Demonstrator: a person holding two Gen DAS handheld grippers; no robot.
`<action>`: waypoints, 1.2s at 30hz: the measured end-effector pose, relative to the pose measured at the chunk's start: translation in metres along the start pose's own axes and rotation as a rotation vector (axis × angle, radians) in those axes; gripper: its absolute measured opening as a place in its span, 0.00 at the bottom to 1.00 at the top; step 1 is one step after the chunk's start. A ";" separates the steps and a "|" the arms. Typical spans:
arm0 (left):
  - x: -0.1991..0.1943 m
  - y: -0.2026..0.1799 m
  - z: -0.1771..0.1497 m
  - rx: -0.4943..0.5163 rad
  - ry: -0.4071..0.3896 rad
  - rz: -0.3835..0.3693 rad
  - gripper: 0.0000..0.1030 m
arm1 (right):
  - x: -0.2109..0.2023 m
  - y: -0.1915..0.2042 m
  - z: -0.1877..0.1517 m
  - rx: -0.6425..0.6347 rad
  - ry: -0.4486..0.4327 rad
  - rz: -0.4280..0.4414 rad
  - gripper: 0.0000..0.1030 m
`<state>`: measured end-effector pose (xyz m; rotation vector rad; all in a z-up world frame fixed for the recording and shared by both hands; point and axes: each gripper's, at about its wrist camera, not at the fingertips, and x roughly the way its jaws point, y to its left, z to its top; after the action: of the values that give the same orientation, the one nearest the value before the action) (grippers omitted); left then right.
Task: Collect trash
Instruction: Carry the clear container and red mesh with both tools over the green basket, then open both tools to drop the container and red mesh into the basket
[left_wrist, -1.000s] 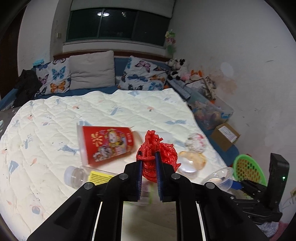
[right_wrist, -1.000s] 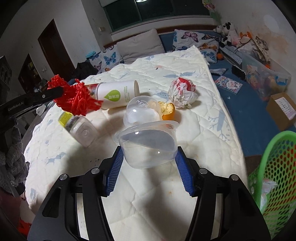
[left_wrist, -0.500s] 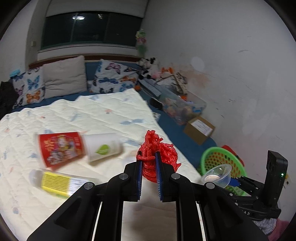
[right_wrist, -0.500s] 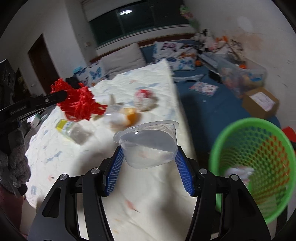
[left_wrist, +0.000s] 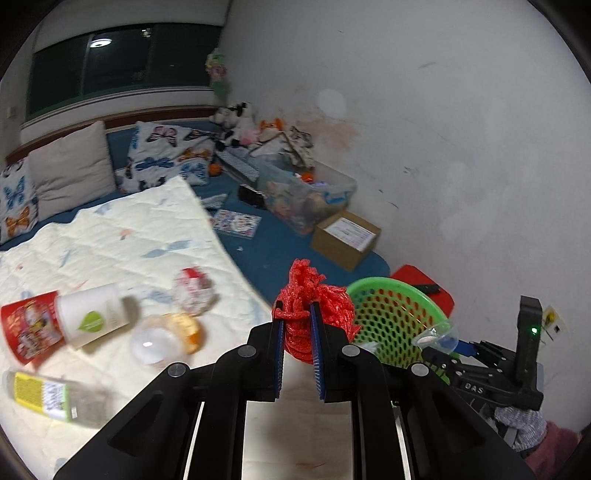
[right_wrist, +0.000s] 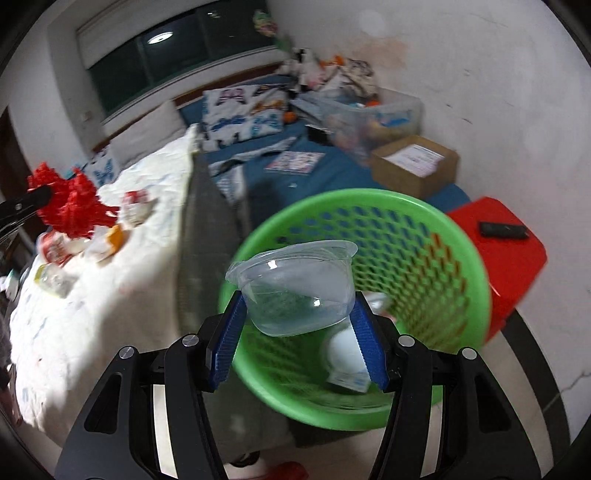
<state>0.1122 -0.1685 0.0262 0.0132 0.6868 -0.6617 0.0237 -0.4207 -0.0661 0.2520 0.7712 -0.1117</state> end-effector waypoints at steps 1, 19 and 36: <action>0.003 -0.004 0.001 0.007 0.004 -0.005 0.13 | 0.001 -0.006 0.000 0.012 0.002 -0.007 0.57; 0.071 -0.094 -0.002 0.145 0.128 -0.091 0.13 | -0.023 -0.051 -0.014 0.104 -0.030 -0.026 0.64; 0.108 -0.123 -0.017 0.182 0.192 -0.108 0.53 | -0.045 -0.066 -0.028 0.153 -0.056 -0.025 0.67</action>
<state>0.0947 -0.3238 -0.0259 0.2109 0.8143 -0.8324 -0.0399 -0.4767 -0.0660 0.3826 0.7107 -0.2014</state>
